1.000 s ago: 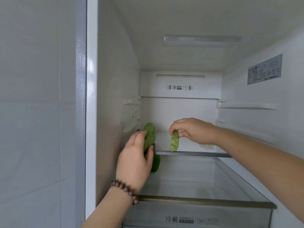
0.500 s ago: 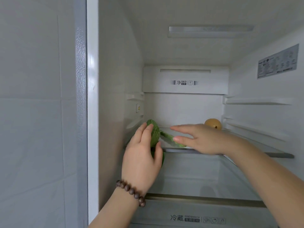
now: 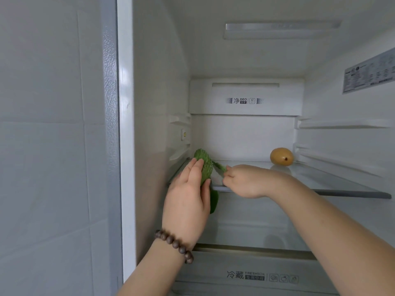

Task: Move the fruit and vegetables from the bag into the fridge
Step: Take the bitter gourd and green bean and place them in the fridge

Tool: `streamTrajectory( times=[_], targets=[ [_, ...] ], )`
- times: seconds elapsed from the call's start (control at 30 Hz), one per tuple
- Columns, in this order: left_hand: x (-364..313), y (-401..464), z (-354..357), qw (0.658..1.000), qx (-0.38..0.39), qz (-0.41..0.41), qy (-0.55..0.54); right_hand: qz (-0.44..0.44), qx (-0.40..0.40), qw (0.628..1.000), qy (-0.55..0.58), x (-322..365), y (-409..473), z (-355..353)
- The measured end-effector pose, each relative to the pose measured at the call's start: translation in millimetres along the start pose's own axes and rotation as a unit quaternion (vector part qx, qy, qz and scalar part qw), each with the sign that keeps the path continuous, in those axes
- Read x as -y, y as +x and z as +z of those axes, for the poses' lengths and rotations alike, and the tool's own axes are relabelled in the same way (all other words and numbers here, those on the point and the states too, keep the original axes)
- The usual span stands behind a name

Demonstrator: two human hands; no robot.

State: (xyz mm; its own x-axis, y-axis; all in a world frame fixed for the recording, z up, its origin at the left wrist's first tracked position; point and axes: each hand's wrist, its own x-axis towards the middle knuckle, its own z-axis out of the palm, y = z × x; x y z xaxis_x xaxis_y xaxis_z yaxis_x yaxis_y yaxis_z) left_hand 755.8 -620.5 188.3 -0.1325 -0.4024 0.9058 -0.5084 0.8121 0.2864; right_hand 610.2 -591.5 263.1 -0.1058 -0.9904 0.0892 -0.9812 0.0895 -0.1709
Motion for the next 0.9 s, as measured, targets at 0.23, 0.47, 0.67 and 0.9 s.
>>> streamTrajectory(
  times=[0.23,0.47,0.67,0.9],
  targets=[
    [1.2,1.2,-1.1,1.0,0.016,-0.006,0.002,-0.022,-0.045,0.998,-0.023,4.1,2.5,5.5],
    [1.7,-2.7,-4.0,0.999,0.035,0.0,-0.016,-0.045,-0.203,0.978,-0.029,-1.1,-25.8,28.9],
    [-6.2,-17.3,-4.9,0.999,0.033,-0.001,0.002,-0.024,-0.323,0.946,-0.033,-14.1,-54.0,58.2],
    [-16.8,-56.2,-7.7,0.999,0.034,-0.013,0.021,-0.034,-0.409,0.912,-0.002,-38.0,-77.8,93.5]
  ],
)
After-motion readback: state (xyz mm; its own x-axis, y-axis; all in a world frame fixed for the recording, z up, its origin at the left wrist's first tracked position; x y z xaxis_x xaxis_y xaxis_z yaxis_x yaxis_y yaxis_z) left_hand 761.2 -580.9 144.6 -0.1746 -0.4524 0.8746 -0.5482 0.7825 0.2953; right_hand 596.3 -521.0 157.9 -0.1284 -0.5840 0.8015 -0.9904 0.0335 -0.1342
